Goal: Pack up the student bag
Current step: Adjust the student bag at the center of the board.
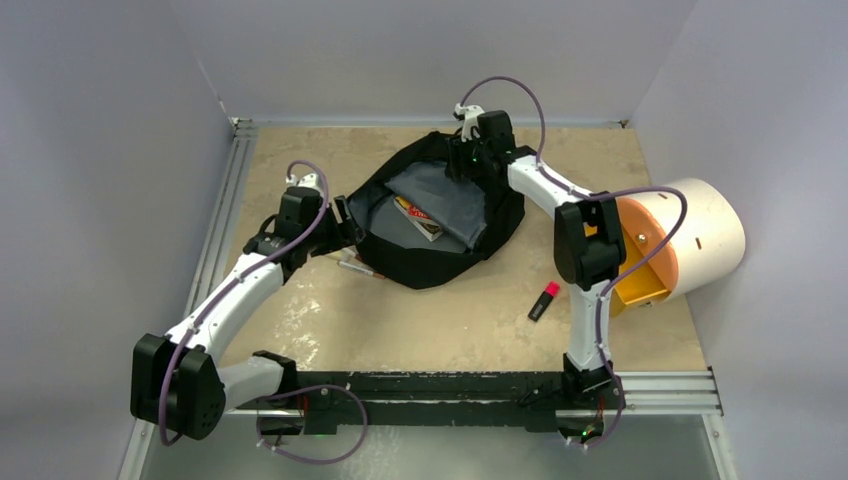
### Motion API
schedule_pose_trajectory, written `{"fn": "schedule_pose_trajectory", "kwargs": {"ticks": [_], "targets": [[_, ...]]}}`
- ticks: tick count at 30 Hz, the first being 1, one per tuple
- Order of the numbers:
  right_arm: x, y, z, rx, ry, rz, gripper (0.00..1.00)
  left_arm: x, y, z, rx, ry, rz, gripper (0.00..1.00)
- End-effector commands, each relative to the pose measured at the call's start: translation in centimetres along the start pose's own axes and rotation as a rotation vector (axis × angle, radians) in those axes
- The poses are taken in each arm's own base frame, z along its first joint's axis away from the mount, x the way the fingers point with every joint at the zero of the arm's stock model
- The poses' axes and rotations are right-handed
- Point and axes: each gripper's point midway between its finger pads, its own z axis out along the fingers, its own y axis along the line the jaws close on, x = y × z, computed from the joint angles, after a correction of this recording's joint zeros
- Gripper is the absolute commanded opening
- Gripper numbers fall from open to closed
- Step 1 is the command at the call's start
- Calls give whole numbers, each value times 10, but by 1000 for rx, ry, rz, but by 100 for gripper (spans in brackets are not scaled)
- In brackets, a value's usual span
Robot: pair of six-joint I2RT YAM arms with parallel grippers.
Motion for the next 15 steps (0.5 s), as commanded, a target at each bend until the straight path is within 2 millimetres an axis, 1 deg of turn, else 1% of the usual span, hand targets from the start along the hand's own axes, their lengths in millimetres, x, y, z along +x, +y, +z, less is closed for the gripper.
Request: {"fn": "schedule_pose_trajectory", "kwargs": {"ticks": [1,2,4,7,8,9,12,15], "targets": [[-27,7,-7,-47,-54,-37,57,-3,-1,-5,18,-27,-4,68],[-26,8,-7,-51,-52,-36,55,-2,-1,-5,16,-26,-5,68],[-27,9,-9,-57,-56,-34,48,-1,0,-4,15,-23,-7,68],[-27,12,-12,-71,-62,-34,33,-1,-1,-3,18,-20,-11,68],[-28,13,-14,-75,-65,-35,27,-1,-1,-3,20,-20,-10,68],[-28,14,-15,-79,-67,-35,22,-1,-1,-3,20,-19,-11,68],[-27,19,-19,-101,-66,-36,16,-2,-2,-3,21,-21,-10,68],[-28,26,-27,-134,-67,-41,7,-2,-1,-4,17,-24,-9,68]]}}
